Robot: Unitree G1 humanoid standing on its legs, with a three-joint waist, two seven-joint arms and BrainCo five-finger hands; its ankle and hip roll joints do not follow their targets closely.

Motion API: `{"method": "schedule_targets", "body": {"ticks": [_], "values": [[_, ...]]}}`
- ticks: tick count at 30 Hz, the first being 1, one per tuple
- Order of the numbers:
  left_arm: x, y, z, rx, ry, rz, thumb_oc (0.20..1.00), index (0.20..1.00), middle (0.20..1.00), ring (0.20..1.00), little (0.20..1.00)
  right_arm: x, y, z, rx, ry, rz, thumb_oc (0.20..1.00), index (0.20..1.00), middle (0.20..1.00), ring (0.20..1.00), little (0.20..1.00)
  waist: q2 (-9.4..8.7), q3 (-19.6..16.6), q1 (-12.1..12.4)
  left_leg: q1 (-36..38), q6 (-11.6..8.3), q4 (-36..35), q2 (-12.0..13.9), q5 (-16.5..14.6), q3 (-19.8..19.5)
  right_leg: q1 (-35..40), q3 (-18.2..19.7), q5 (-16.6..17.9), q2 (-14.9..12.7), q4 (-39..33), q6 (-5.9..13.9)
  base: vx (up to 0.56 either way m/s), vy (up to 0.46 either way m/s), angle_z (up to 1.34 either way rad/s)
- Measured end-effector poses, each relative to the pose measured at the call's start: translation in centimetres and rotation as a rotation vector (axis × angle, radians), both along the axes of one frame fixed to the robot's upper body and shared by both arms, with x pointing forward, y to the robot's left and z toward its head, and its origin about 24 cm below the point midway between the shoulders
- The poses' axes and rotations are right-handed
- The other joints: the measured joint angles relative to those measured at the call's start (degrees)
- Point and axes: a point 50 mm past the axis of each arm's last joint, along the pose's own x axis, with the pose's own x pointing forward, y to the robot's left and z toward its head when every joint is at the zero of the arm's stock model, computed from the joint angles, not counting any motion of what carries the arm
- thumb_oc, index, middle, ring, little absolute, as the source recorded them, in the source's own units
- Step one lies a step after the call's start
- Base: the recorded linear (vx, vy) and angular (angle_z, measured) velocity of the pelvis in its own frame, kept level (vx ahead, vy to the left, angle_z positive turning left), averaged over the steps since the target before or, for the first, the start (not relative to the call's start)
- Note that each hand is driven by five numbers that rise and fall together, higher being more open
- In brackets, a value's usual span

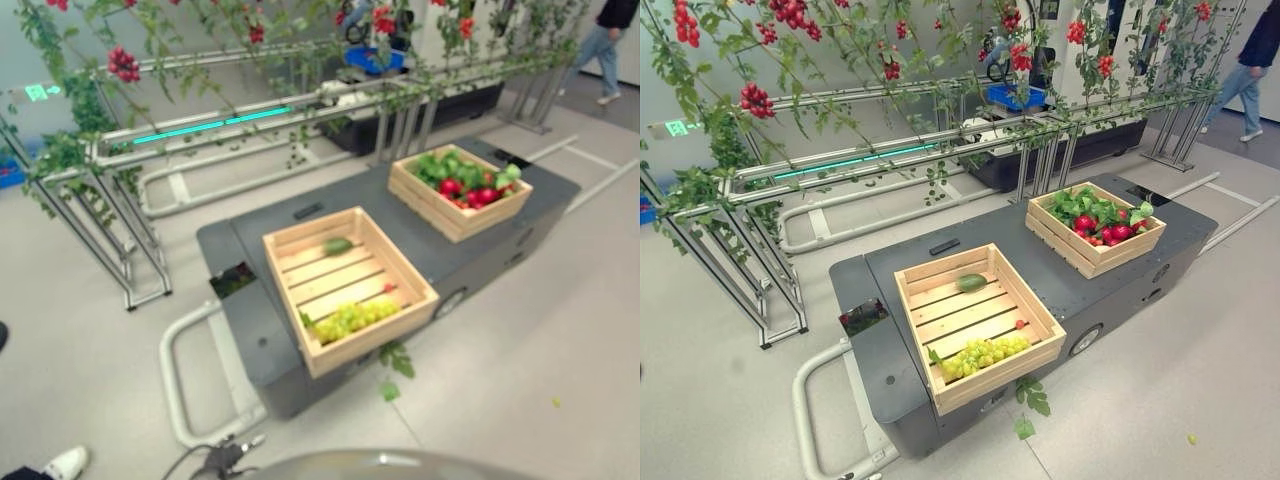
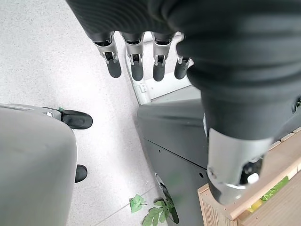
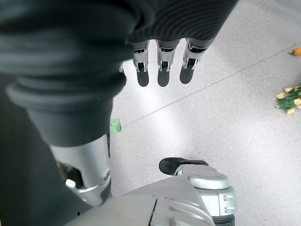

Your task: Pick up the fruits from the basket on one side to the basket on the other side

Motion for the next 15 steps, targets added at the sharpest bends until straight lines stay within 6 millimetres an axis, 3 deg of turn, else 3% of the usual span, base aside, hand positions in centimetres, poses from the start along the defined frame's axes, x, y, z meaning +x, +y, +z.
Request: {"method": "schedule_targets", "body": {"ticks": [15], "values": [[-0.01, 0.01, 0.0, 0.005, 0.002, -0.002, 1.0, 1.0, 1.0, 1.0, 1.0, -0.02, -0.01, 0.0, -0.001, 0.0, -0.001, 1.0, 1.0, 1.0, 1.0, 1.0, 0.01, 0.0, 0.0, 0.1, -0.07, 0.0, 0.0, 0.0, 0.0, 0.0, 0.0, 0.0, 0.0, 0.0, -0.04, 0.0, 0.0, 0.0]]}}
